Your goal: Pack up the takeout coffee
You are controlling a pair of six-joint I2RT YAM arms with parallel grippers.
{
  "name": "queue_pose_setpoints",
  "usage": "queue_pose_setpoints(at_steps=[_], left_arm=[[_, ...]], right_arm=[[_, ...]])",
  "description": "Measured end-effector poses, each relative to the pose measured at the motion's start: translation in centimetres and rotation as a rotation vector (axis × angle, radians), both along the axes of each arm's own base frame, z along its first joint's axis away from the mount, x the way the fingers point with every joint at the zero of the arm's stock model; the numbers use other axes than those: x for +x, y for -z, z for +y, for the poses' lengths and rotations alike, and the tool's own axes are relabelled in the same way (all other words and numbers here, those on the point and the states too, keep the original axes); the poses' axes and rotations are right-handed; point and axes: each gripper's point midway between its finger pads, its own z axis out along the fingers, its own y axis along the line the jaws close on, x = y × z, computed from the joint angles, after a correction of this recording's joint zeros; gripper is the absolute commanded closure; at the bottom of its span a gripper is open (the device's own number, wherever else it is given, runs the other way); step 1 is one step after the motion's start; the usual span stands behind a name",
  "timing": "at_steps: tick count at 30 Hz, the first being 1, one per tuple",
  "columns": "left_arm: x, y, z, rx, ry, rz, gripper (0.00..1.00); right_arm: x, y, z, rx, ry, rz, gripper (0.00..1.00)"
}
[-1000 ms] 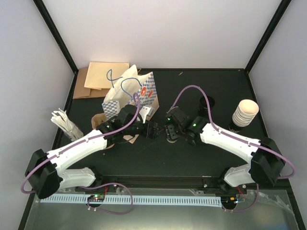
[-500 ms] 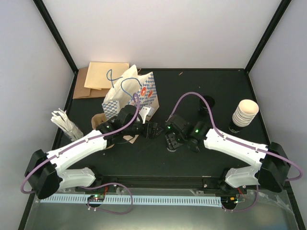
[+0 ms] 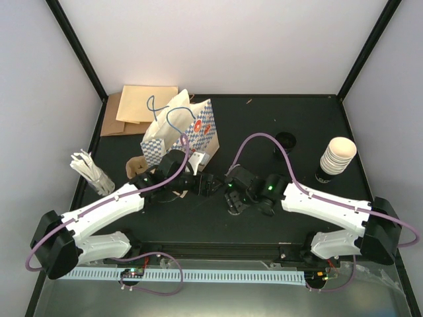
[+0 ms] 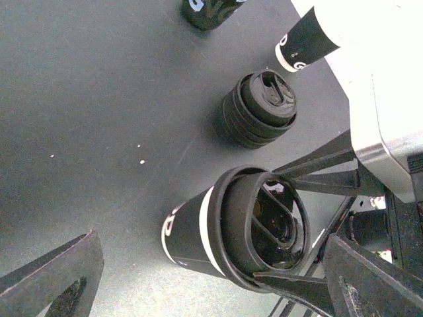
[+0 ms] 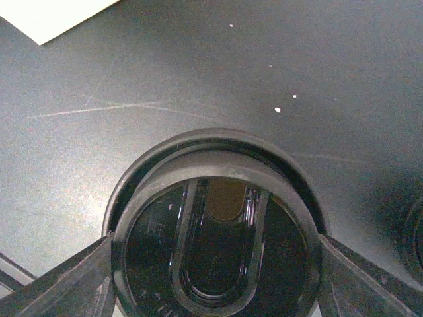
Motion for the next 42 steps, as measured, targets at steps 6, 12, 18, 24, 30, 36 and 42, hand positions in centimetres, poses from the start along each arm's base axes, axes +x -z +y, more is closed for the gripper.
queue_pose_setpoints(at_steps=[6, 12, 18, 24, 30, 36, 42], left_arm=[[0.0, -0.2, 0.0, -0.003, 0.002, -0.006, 0.07], [-0.2, 0.2, -0.5, -0.005, 0.028, 0.005, 0.12], [-0.2, 2.5, -1.1, 0.033, 0.058, 0.063, 0.25], [-0.8, 3.3, -1.6, 0.040, 0.093, 0.084, 0.24], [-1.7, 4.0, -2.5, 0.043, 0.145, 0.097, 0.24], [-2.0, 6.0, -3.1, 0.077, 0.169, 0.138, 0.27], [-2.1, 5.7, -4.1, 0.081, 0.197, 0.121, 0.33]], right_arm=[[-0.6, -0.1, -0.7, -0.017, -0.002, 0.014, 0.22], [-0.8, -0.1, -0.7, -0.021, -0.015, 0.013, 0.22], [-1.0, 0.0, -0.4, -0.010, -0.033, -0.005, 0.22], [-1.2, 0.0, -0.1, 0.008, -0.043, -0.029, 0.23], [-1.3, 0.1, 0.3, 0.030, -0.053, -0.051, 0.22], [-1.3, 0.1, 0.4, 0.035, -0.055, -0.060, 0.20], [-1.3, 0.0, 0.2, 0.049, -0.046, -0.071, 0.16]])
